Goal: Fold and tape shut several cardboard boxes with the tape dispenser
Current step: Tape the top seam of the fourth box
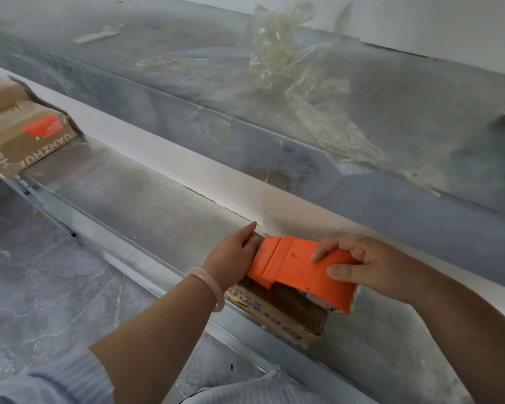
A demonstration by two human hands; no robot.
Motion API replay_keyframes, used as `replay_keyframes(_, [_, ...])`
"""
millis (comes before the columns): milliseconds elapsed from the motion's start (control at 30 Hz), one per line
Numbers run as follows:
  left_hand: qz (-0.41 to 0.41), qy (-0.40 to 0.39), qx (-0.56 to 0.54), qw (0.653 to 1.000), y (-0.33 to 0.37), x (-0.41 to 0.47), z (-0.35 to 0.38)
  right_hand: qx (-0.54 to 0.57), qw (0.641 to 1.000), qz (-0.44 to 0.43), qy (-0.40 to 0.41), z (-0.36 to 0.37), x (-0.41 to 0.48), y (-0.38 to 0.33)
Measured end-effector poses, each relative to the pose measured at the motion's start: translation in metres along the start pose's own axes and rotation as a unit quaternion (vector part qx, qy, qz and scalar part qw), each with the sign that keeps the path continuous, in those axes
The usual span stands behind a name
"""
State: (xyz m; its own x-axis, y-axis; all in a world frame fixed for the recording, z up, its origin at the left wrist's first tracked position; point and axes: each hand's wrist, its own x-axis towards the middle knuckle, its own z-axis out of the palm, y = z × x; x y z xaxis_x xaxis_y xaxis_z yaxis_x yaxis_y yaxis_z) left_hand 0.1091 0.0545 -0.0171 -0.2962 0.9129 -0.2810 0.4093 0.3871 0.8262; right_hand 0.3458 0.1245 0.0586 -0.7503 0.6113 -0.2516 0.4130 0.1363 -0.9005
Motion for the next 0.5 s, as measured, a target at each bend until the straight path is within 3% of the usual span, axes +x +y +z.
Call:
replay_keyframes(200, [-0.01, -0.007, 0.003, 1.0, -0.005, 0.007, -0.001, 0.028, 0.999, -0.018, 0.02, 0.004, -0.002, 0.002])
replay_keyframes(500, [-0.004, 0.005, 0.025, 1.0, -0.005, 0.005, -0.003, -0.026, 0.997, -0.003, 0.072, -0.012, -0.022, 0.01])
